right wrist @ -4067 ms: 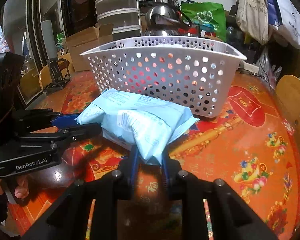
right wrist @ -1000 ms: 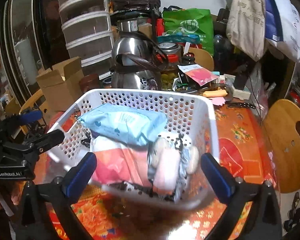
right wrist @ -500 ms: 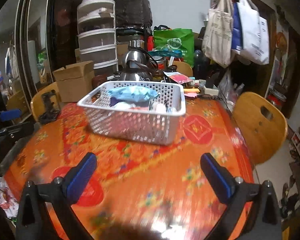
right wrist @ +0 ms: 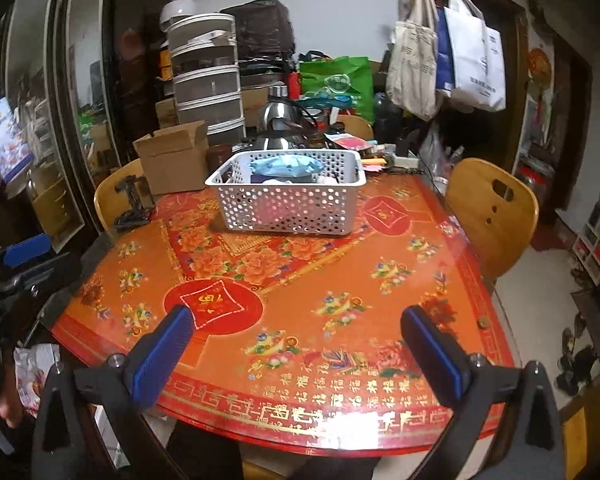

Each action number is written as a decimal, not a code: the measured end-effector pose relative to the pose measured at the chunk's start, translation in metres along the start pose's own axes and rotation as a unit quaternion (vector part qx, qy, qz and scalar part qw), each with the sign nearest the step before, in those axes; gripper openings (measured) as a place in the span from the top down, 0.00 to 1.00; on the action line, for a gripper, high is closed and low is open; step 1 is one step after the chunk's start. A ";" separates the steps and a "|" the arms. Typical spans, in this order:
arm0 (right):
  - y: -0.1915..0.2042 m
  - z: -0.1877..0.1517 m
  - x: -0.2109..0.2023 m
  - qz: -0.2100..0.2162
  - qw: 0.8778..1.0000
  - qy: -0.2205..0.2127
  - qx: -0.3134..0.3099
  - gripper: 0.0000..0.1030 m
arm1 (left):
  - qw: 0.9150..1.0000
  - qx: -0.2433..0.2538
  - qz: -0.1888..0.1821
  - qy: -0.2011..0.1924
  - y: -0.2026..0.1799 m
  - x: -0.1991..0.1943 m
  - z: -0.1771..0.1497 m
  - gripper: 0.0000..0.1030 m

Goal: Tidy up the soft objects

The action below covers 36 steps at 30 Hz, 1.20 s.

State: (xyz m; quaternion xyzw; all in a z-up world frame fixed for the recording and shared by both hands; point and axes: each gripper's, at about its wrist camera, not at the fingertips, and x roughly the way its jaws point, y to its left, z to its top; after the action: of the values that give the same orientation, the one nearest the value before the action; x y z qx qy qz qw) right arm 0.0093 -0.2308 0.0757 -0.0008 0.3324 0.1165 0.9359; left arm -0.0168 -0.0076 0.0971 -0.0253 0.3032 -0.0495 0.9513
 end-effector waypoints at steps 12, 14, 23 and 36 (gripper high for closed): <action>-0.009 0.004 0.015 0.006 1.000 0.004 0.018 0.00 | 1.000 -0.006 0.007 0.018 0.002 0.037 0.008 0.00; -0.008 0.004 0.018 0.008 1.000 0.007 0.020 0.00 | 1.000 -0.005 0.007 0.017 0.004 0.040 0.009 0.00; -0.005 0.003 0.020 0.008 1.000 0.010 0.014 0.00 | 1.000 -0.013 0.014 0.009 0.011 0.037 0.010 0.00; -0.002 0.001 0.023 0.007 1.000 0.014 0.010 0.00 | 1.000 -0.008 0.019 0.008 0.010 0.039 0.010 0.00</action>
State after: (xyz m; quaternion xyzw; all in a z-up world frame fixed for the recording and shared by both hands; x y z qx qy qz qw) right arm 0.0282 -0.2273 0.0621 0.0098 0.3463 0.1200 0.9304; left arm 0.0211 -0.0020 0.0820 -0.0266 0.3116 -0.0291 0.9494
